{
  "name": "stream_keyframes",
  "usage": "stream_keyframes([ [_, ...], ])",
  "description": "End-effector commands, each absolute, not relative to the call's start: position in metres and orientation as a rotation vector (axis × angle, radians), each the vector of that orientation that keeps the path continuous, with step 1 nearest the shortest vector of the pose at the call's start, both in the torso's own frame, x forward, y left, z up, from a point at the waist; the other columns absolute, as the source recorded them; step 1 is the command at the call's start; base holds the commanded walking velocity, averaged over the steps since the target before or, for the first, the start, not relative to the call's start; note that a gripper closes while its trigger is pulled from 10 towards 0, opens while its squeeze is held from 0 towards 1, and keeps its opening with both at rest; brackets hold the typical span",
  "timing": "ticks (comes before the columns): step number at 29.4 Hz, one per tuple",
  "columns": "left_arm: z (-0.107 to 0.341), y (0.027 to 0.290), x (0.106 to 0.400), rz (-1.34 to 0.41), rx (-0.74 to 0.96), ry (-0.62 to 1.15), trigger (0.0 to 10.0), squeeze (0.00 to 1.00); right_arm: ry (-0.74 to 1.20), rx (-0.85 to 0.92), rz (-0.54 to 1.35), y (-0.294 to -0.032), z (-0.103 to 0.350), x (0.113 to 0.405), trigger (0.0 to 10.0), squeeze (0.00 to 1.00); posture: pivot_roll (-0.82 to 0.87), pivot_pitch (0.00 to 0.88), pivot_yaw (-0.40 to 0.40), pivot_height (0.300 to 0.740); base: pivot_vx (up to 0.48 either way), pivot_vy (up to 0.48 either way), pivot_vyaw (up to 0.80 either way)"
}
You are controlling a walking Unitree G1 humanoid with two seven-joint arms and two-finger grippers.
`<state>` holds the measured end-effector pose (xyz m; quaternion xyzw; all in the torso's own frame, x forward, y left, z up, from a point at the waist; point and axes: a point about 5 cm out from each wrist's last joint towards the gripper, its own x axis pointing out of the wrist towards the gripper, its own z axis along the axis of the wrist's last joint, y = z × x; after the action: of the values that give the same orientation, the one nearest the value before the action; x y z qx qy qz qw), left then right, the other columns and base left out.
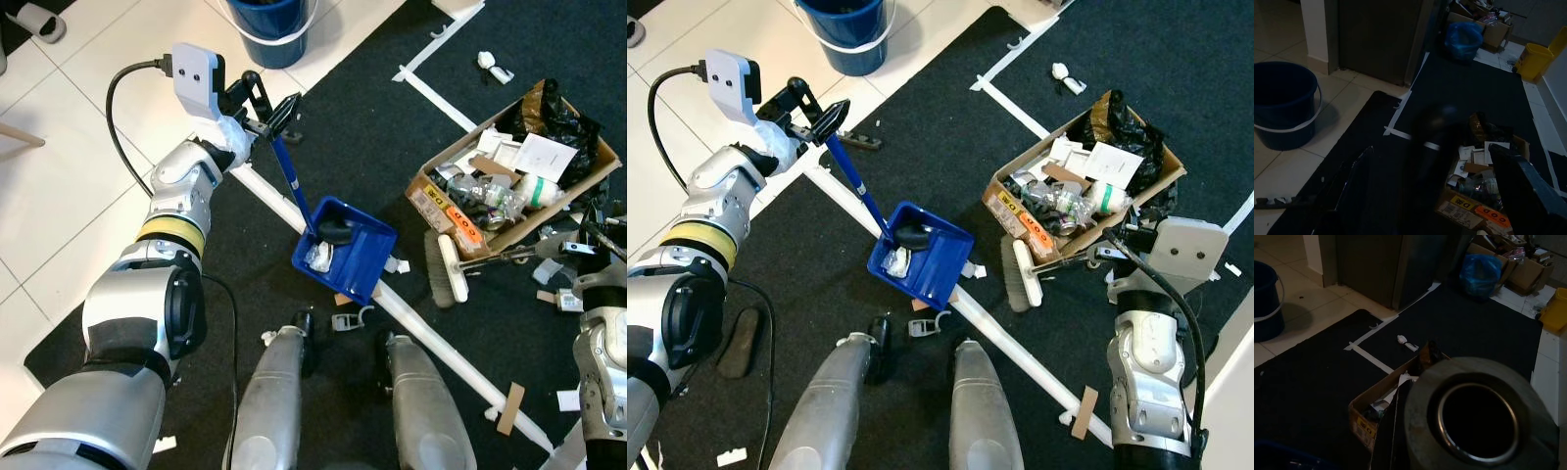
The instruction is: Sweep floor
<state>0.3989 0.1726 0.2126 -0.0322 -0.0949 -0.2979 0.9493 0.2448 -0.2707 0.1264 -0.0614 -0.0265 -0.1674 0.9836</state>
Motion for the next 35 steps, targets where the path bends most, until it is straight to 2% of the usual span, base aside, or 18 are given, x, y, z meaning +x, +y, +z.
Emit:
stream_keyframes([
  [1, 0.193, 0.171, 0.395, -0.611, -0.074, -0.121, 10.0, 0.0, 0.104, -0.18, -0.457, -0.297, 0.103, 0.223, 10.0, 0.0, -0.16, 0.496, 0.012, 0.74, 0.0, 0.0, 0.0],
  [25, 0.215, 0.169, 0.405, -0.559, -0.116, -0.146, 10.0, 0.0, 0.12, -0.196, -0.49, -0.305, 0.11, 0.207, 10.0, 0.0, -0.21, 0.509, 0.012, 0.74, 0.0, 0.0, 0.0],
  [26, 0.215, 0.169, 0.405, -0.562, -0.118, -0.142, 0.0, 0.0, 0.12, -0.197, -0.494, -0.306, 0.111, 0.206, 10.0, 0.0, -0.21, 0.509, 0.012, 0.74, 0.0, 0.0, 0.0],
  [35, 0.21, 0.17, 0.403, -0.564, -0.126, -0.121, 0.0, 0.0, 0.114, -0.199, -0.513, -0.309, 0.113, 0.207, 10.0, 0.0, -0.21, 0.488, 0.026, 0.74, 0.0, 0.0, 0.0],
])
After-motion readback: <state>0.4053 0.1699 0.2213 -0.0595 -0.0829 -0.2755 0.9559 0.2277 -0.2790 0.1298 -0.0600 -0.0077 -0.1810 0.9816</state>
